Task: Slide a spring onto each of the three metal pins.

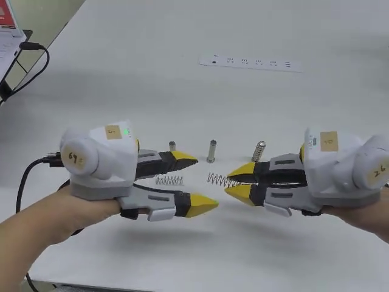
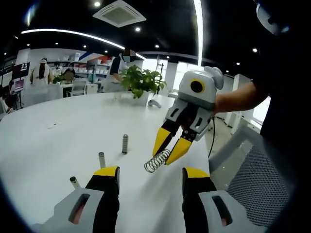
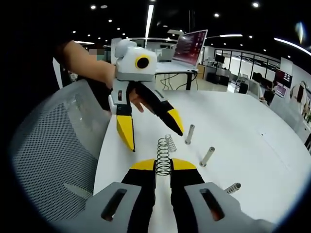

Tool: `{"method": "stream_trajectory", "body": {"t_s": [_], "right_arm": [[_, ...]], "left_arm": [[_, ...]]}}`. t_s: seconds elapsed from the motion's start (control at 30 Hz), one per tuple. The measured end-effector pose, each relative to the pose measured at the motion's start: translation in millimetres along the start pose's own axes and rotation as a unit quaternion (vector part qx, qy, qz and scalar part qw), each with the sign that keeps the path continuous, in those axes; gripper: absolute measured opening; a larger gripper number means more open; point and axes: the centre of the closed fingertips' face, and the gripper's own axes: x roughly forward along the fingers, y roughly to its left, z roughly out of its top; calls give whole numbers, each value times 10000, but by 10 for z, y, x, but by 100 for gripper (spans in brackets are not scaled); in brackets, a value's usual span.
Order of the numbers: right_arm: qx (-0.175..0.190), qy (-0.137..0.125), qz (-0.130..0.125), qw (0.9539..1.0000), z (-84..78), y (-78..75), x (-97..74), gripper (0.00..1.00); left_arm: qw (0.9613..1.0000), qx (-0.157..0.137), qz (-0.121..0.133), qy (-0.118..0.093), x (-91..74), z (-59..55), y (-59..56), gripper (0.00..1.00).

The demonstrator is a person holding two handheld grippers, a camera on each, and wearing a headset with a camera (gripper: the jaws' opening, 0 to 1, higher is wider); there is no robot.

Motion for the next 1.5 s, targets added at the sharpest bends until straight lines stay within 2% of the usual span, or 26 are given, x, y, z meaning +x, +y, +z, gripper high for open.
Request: {"method": "stream_trajectory", "body": {"t_s": [0.17,0.5,0.67,0.97,1.5], "right_arm": [[-82,47,40,9999,0,3,-18,8],[-97,15,235,9997,13,74,-12,8],[-155,-9,295,9994,38,103,-9,8],[-215,-27,352,9991,81,92,-40,8],[-211,9,581,9981,108,127,-40,8]], "left_arm": [[9998,44,-164,62,56,-17,-21,31],[9996,55,-281,2,77,18,-71,25],[9993,36,-368,-1,72,23,-99,17],[9990,31,-435,-30,63,31,-119,8],[9982,155,-584,-32,0,51,-204,4]]}}
